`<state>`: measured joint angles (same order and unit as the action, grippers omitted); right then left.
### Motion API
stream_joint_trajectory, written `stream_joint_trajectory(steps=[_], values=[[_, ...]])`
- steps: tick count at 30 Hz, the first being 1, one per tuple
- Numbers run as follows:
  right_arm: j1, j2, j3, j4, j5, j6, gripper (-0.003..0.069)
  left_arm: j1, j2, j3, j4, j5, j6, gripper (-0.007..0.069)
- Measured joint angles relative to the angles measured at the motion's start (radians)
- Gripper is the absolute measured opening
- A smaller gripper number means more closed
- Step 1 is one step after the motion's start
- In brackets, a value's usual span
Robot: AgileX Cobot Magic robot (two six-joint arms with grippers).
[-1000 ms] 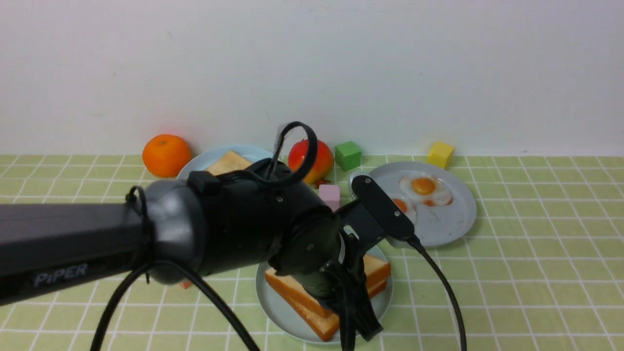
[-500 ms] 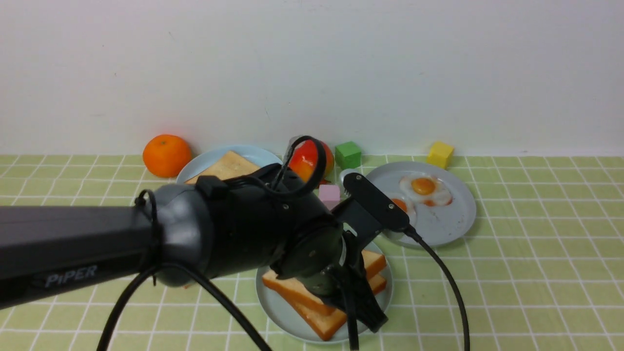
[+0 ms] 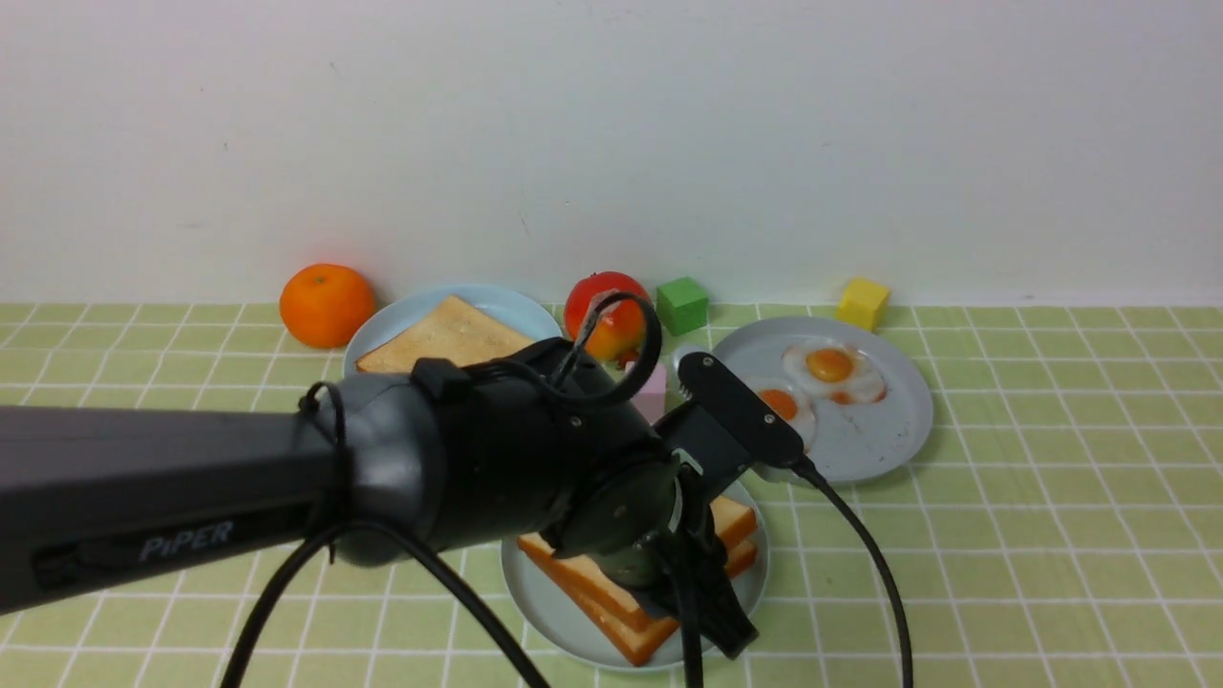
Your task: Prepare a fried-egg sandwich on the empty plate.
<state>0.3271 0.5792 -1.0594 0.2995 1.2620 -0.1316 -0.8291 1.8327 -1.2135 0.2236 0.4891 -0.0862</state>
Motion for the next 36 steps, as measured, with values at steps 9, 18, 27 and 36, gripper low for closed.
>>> stream_joint_trajectory(steps=[9, 18, 27, 36], values=[[0.0, 0.0, 0.0, 0.009, 0.007, 0.0, 0.004, 0.0, -0.004, 0.0, -0.037, 0.003, 0.0, 0.0286], [0.0, 0.0, 0.0, 0.002, 0.007, 0.0, 0.0049, 0.0, -0.355, 0.0, -0.199, 0.051, -0.003, 0.015], [0.0, -0.039, 0.006, -0.052, 0.007, 0.001, 0.0048, 0.0, -0.92, 0.338, -0.24, -0.123, -0.002, -0.0013], [0.0, -0.286, 0.166, -0.132, -0.001, 0.119, 0.0001, 0.0, -1.358, 0.853, -0.261, -0.431, -0.027, -0.0013]])
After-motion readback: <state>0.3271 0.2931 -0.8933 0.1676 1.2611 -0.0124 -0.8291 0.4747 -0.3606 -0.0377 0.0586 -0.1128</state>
